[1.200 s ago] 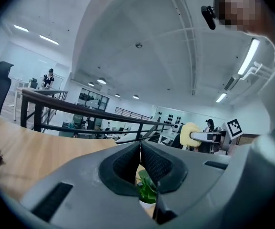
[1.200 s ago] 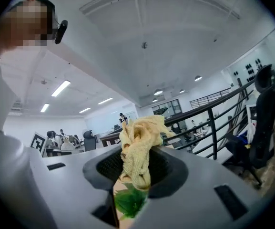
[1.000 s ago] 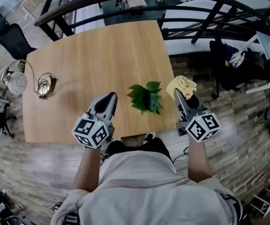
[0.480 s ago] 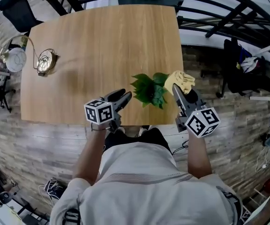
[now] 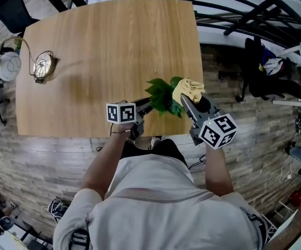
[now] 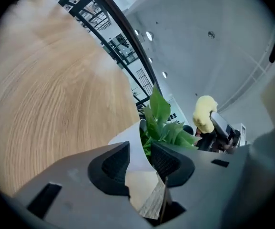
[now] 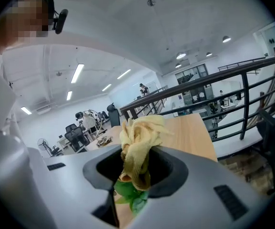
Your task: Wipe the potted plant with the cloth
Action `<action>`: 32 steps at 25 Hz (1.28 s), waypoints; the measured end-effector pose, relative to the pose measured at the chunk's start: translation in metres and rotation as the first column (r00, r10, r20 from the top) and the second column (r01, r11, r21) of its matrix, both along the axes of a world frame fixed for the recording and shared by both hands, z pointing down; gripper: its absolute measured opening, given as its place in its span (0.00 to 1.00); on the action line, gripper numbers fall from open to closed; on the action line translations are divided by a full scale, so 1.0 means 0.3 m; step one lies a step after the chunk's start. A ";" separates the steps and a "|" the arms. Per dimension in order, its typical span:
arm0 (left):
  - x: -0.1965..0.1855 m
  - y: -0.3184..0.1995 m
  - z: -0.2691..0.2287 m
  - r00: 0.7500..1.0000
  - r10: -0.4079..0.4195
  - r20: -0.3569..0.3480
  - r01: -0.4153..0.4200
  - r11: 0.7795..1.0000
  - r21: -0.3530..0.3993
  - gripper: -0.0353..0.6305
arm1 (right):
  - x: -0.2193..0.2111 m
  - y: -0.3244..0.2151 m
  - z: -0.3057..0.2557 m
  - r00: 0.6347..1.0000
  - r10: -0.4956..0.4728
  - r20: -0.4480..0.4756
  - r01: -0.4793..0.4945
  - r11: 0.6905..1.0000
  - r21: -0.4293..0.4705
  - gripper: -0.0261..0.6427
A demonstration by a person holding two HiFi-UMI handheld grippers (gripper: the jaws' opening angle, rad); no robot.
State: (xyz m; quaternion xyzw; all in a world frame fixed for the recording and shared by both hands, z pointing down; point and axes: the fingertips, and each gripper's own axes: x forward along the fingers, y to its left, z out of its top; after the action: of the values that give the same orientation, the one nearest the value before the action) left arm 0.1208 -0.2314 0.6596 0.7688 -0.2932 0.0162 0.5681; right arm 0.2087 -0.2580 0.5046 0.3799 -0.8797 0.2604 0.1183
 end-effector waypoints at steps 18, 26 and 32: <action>-0.002 -0.006 0.015 0.995 -0.089 -0.035 0.086 0.994 -0.062 0.24 | -0.175 -0.154 0.282 0.906 -0.329 -0.267 0.256 0.927 -0.274 0.31; -0.006 -0.003 0.019 0.995 -0.089 -0.037 0.087 0.994 -0.064 0.24 | -0.038 -0.230 0.189 0.950 -0.135 -0.283 0.086 0.980 -0.180 0.31; -0.010 -0.007 0.019 0.994 -0.105 -0.032 0.103 0.993 -0.063 0.24 | -0.247 -0.056 0.176 0.931 -0.347 -0.110 0.311 0.915 -0.256 0.31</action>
State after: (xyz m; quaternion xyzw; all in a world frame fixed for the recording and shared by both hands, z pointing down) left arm 0.1179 -0.2334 0.6652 0.7348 -0.3220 -0.0181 0.5967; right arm 0.1347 -0.2746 0.5574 0.2283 -0.8826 0.3084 0.2717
